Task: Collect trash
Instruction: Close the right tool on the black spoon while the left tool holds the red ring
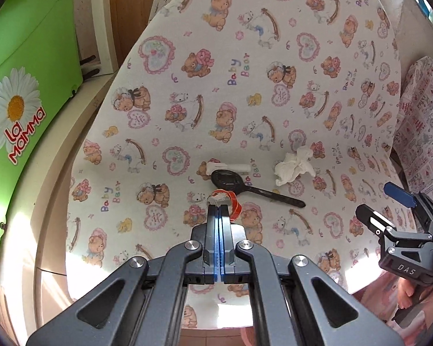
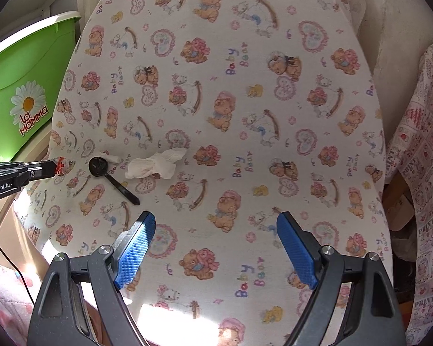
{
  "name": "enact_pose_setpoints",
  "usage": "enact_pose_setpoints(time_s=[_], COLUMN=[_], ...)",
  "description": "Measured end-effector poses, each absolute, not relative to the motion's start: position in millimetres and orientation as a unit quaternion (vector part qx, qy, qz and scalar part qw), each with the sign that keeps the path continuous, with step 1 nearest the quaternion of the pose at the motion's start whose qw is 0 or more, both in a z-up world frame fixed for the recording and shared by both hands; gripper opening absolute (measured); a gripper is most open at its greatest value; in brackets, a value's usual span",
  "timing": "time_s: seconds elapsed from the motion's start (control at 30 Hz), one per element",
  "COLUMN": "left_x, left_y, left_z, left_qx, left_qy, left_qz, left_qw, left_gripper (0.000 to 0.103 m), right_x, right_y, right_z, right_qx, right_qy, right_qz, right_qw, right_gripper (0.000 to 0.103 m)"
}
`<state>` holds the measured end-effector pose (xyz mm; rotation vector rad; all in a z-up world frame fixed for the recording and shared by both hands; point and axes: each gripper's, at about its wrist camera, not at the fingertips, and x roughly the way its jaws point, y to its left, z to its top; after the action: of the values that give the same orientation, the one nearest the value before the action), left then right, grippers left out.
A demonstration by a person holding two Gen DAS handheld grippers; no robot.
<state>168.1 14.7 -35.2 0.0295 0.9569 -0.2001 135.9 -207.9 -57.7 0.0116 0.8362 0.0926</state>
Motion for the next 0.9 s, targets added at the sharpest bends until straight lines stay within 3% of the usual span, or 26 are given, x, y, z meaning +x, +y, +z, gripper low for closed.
enact_pose_setpoints(time_s=[0.2, 0.4, 0.73, 0.9], left_x=[176, 170, 177, 178], left_y=[28, 41, 54, 53], left_z=[-47, -36, -31, -36], left_qx=[0.002, -0.001, -0.02, -0.015], left_qy=[0.499, 0.477, 0.467, 0.471], left_qz=[-0.073, -0.054, -0.037, -0.028], left_qw=[0.864, 0.877, 0.883, 0.882], left_gripper=[0.0, 0.001, 0.001, 0.001], right_x=[157, 172, 178, 179], right_y=[-175, -151, -119, -110], right_z=[-67, -78, -89, -91], right_qx=[0.003, -0.006, -0.055, -0.065], right_qy=[0.416, 0.426, 0.422, 0.414], right_qz=[0.072, 0.096, 0.106, 0.107], right_qw=[0.906, 0.9, 0.899, 0.902], right_gripper=[0.087, 0.087, 0.056, 0.05])
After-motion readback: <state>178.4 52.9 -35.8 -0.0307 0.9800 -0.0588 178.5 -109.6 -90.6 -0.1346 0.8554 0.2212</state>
